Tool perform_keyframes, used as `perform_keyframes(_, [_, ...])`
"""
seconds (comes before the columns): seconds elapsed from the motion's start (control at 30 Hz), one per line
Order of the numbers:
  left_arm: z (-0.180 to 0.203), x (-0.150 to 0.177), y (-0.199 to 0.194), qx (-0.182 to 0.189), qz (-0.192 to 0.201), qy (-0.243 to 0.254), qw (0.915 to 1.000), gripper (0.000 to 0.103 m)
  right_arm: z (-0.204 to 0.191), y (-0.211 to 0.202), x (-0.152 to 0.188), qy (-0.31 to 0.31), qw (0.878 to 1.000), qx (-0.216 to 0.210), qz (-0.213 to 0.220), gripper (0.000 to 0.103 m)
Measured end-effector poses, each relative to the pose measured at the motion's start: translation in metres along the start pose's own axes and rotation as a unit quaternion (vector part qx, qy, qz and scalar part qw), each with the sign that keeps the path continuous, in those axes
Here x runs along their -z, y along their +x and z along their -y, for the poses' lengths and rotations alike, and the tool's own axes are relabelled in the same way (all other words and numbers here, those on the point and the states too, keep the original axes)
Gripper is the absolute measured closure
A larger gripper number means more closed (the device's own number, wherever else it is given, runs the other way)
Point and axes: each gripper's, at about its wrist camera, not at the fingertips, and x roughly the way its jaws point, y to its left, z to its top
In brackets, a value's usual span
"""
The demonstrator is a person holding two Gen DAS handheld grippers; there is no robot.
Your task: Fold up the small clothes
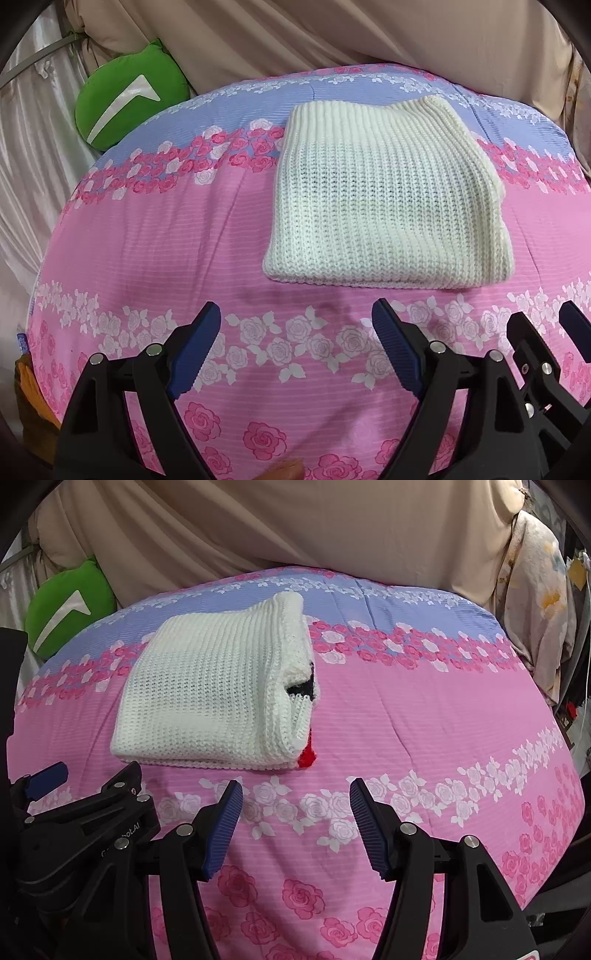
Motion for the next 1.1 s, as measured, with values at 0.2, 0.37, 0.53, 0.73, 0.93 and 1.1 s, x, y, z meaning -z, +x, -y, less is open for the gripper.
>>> perform_keyframes(0.2, [0.001,0.0,0.001,0.0,-0.004,-0.001,1.0,0.022,0.001,0.002,0.0,0.003,1.0,-0.001,-0.004,0.044])
perform_keyframes(0.37, [0.001,0.0,0.003,-0.001,-0.009,-0.004,0.9999,0.022,0.001,0.003,0.001,0.004,1.0,-0.002,-0.006,0.044])
perform_keyframes(0.53, [0.001,0.001,0.005,-0.001,-0.016,-0.006,0.9999,0.022,0.001,0.006,0.001,0.006,1.0,-0.004,-0.01,0.044])
perform_keyframes(0.73, [0.001,0.001,0.007,-0.001,-0.018,-0.008,0.9998,0.022,0.0,0.008,0.002,0.007,1.0,-0.005,-0.012,0.044])
perform_keyframes(0.93, [0.001,0.001,0.008,0.001,-0.019,-0.009,0.9998,0.021,0.001,0.01,0.002,0.009,1.0,-0.005,-0.013,0.044])
perform_keyframes(1.1, [0.004,0.001,0.01,0.0,-0.02,-0.008,0.9998,0.021,0.002,0.012,0.003,0.009,1.0,-0.002,-0.014,0.044])
